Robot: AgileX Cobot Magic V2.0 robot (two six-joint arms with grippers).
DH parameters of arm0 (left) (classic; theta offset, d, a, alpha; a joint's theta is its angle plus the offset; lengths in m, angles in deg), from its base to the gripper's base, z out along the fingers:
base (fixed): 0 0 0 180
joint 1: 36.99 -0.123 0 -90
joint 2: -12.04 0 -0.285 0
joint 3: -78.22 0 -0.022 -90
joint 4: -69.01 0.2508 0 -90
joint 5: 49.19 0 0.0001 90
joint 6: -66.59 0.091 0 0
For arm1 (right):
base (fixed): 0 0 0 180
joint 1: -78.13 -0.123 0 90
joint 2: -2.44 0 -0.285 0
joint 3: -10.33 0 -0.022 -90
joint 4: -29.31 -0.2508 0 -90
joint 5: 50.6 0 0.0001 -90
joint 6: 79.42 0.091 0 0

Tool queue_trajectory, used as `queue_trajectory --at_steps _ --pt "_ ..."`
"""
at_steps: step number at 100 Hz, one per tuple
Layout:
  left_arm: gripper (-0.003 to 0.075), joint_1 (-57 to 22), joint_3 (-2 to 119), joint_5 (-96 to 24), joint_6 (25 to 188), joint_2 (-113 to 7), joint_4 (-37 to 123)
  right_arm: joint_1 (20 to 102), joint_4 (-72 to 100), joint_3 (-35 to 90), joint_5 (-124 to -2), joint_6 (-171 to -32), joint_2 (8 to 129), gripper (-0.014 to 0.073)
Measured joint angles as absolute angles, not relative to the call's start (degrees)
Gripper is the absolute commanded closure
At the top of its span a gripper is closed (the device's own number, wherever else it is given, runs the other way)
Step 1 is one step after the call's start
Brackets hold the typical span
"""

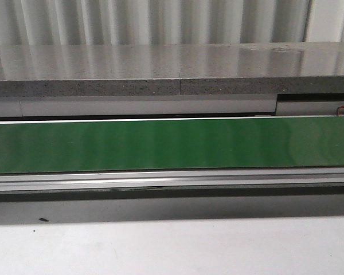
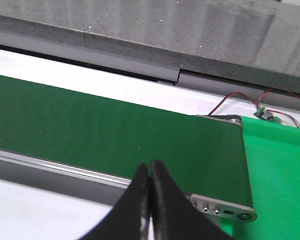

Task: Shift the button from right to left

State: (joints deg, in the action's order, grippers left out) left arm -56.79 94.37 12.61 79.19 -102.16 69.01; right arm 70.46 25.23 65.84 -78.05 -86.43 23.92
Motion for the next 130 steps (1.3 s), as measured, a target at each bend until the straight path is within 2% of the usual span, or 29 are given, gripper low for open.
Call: queue_trajectory --at_steps 14,41,68,94,130 --pt "0.0742 -51.75 94.27 11.70 76.25 -97.11 68.41 70.46 25.23 65.84 -78.05 -86.43 23.92 0.0662" --pt "0.0741 -41.81 92.29 10.00 70.32 -90.01 67.57 70.46 25.23 65.84 -78.05 -86.43 23.92 0.0662" --pt "0.0741 -34.70 84.61 6.01 68.71 -83.43 67.03 70.46 25.23 65.84 -78.05 -86.43 23.92 0.0662" --pt "0.0741 -33.36 73.58 0.86 68.57 -74.00 66.23 70.46 25.23 65.84 -78.05 -86.43 23.92 0.0662" --pt "0.0741 -33.36 53.84 -8.16 68.39 -54.28 66.23 70.46 25.23 65.84 -78.05 -86.43 23.92 0.0662"
